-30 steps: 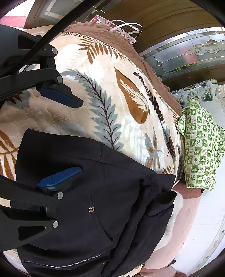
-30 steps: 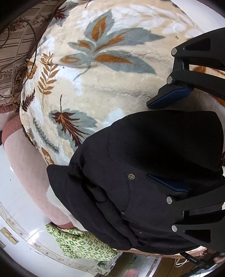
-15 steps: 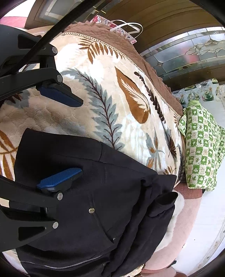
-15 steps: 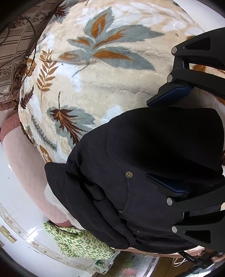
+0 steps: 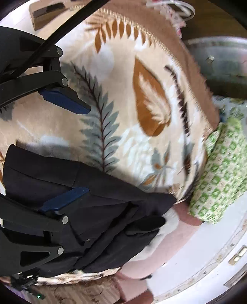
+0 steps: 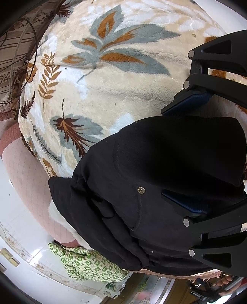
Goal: Fold large clothes
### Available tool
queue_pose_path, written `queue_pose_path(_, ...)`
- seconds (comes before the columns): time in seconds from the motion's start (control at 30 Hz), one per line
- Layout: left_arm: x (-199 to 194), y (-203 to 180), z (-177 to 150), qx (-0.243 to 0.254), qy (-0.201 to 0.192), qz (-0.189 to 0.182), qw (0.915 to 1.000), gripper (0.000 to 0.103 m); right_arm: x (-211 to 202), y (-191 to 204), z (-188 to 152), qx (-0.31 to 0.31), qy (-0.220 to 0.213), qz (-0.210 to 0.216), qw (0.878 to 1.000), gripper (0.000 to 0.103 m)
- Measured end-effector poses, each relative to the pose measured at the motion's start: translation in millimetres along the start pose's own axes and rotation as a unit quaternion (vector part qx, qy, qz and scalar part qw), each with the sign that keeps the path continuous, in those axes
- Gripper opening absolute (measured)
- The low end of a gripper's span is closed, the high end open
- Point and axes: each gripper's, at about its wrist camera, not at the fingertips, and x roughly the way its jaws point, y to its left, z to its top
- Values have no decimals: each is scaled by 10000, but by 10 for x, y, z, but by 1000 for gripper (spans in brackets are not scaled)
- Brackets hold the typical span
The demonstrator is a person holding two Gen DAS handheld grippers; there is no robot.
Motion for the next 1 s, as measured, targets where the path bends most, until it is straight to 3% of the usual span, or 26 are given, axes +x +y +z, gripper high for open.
queue_pose_path(0.17,263,28,-129,-235,549,-662,9960,79,-2,-19,0,58,5,63,10000,83)
queue_pose_path(0.3,372,56,-245,-624,831,-1387,9849,79,-13,-25,-8,90,8,96,9999,83)
queue_pose_path(0.43,384,-83,-365,-542,1077,-1922,9739,78,-11,-23,-11,123,4,121,9999,83)
queue_pose_path(0.57,279,-367,-479,123,799,-1418,9866,78,-11,-24,-9,123,5,123,9998,83)
queue_pose_path(0.67,296,-470,-534,391,720,-1057,9910,79,-13,-28,-12,157,13,182,9997,84)
queue_pose_path(0.87,373,-467,-575,361,608,-1128,9911,89,-35,-32,-37,235,141,402,9988,84)
queue_pose_path(1.0,420,-645,-618,848,570,-723,9921,89,-40,-2,-122,498,288,865,9946,85)
